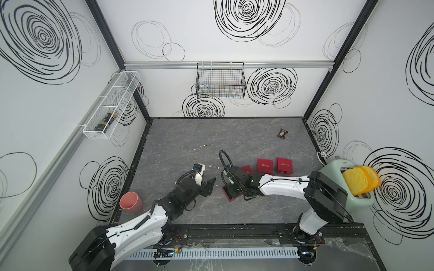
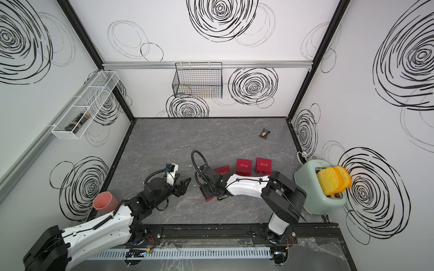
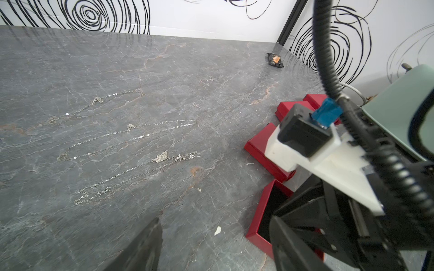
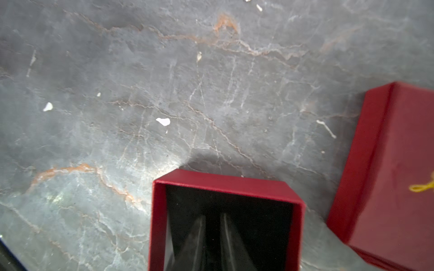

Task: Take the necklace out of the lift-off lid jewelry box
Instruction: Place the inner lining in the jewelry box, then pick up the lid from the center of the board.

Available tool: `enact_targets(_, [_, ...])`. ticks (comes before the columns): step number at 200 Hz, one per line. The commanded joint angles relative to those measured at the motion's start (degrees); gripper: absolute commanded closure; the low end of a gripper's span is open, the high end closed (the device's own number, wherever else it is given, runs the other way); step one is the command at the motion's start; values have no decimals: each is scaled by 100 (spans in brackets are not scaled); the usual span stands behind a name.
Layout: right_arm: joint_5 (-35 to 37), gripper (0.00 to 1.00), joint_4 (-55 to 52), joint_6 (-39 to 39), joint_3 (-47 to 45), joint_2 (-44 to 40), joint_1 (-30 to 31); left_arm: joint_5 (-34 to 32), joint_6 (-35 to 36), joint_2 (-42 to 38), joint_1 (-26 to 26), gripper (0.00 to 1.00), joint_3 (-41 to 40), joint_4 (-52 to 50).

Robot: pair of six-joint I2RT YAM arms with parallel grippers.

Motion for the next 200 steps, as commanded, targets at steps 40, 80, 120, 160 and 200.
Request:
enact_targets(40, [64,72,-107,-127,37,-500,-59,-80,82,-139,13,25,-82,26])
enact_targets(80, [229,38,-458,-227,193,-1228,-241,-107,55,-225,8,24,-133,31])
enact_targets(120, [959,5,-515,-289,-103,-1718,-633,7,96,-479,8,18,-223,80])
enact_targets(160, [1146,3,-385,-442,-346,-1618,-1153,76,147,-644,8,13,-304,88])
enact_targets(200, [905,3,-272,-541,-286,-1188,-1403,157,151,-603,-1,11,-340,170])
